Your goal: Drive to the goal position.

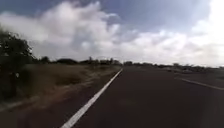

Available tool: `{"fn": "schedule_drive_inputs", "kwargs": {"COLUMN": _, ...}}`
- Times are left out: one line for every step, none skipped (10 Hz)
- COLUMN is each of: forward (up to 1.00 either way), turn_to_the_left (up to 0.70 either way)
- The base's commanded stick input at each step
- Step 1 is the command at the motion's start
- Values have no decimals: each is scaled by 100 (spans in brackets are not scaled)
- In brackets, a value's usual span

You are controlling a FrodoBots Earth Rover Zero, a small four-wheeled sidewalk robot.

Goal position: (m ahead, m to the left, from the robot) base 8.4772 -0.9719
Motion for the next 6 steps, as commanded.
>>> {"fn": "schedule_drive_inputs", "kwargs": {"forward": 100, "turn_to_the_left": -10}}
{"fn": "schedule_drive_inputs", "kwargs": {"forward": 100, "turn_to_the_left": 0}}
{"fn": "schedule_drive_inputs", "kwargs": {"forward": 100, "turn_to_the_left": 0}}
{"fn": "schedule_drive_inputs", "kwargs": {"forward": 100, "turn_to_the_left": 0}}
{"fn": "schedule_drive_inputs", "kwargs": {"forward": 100, "turn_to_the_left": 0}}
{"fn": "schedule_drive_inputs", "kwargs": {"forward": 100, "turn_to_the_left": 0}}
